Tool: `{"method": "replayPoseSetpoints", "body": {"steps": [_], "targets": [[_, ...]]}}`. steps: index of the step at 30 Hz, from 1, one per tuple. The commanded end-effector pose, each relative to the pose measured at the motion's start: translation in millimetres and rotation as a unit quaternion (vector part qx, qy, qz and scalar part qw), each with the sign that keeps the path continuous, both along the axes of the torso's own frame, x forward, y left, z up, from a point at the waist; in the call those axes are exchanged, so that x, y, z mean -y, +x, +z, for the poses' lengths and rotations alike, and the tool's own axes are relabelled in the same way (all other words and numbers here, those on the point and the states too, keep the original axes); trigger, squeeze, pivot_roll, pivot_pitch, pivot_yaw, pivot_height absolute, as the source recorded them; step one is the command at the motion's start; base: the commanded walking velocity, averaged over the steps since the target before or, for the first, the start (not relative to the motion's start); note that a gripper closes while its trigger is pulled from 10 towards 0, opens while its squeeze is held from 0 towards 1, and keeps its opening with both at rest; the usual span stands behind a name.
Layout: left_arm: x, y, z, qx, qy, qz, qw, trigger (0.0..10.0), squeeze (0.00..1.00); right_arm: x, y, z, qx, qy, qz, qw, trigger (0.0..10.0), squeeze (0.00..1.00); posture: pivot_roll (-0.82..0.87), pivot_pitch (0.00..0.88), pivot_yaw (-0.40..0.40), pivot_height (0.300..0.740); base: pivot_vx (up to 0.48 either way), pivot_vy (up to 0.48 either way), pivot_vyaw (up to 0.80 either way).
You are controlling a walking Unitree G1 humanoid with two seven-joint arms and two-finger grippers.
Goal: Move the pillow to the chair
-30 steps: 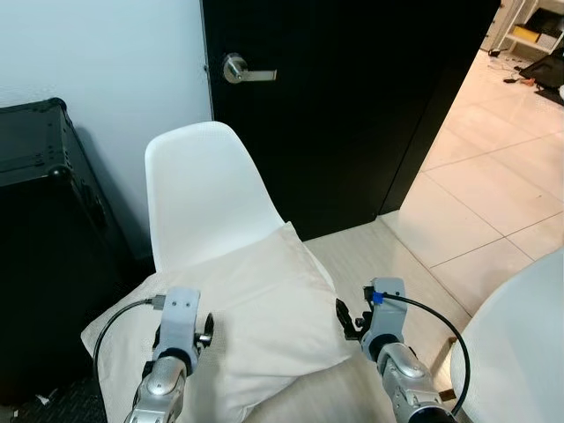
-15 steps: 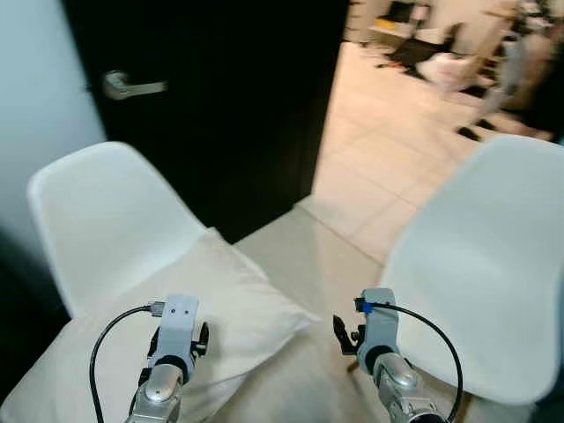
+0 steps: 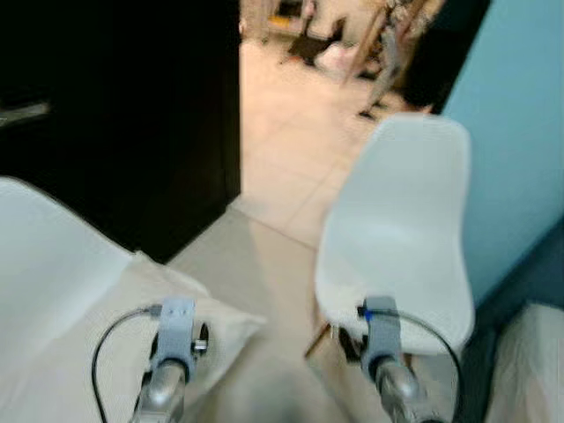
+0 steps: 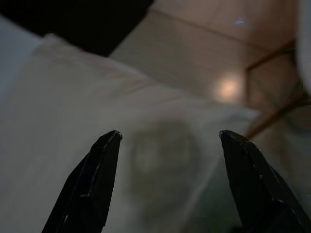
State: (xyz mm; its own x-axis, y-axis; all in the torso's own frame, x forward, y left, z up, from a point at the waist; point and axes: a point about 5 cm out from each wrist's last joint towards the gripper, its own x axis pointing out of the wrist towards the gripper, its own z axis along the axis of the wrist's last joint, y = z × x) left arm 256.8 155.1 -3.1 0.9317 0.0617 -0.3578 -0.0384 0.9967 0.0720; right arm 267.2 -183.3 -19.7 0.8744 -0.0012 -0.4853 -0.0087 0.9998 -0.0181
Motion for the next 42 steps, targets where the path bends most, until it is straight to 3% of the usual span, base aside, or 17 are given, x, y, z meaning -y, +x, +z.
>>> {"method": "replayPoseSetpoints", "body": {"steps": [1, 10, 22, 42], "targets": [[-4.5, -3.1, -3.7, -0.007, 0.010, 0.005, 1.000, 10.0, 0.00, -6.4, -6.8, -7.4, -0.019, 0.002, 0.004, 1.000, 10.0, 0.00, 0.04, 0.049, -0.052, 0.740, 0.000, 0.000, -0.80], [-6.4, -0.7, -6.4, -0.023, 0.025, 0.007, 0.999, 10.0, 0.00, -13.1, -5.8, -7.0, -0.015, 0.003, 0.008, 1.000, 10.0, 0.00, 0.03, 0.048, -0.043, 0.740, 0.000, 0.000, -0.80], [-2.8, 4.6, -2.9, -0.014, 0.019, -0.001, 1.000, 10.0, 0.00, 0.1, -7.5, -7.2, -0.017, -0.011, -0.017, 1.000, 10.0, 0.00, 0.03, 0.049, -0.027, 0.740, 0.000, 0.000, -0.80], [-4.0, 12.2, -0.2, -0.009, 0.008, 0.003, 1.000, 10.0, 0.00, 5.6, -4.4, -3.7, -0.009, -0.015, -0.029, 0.999, 10.0, 0.00, 0.01, 0.031, -0.010, 0.740, 0.000, 0.000, -0.80]]}}
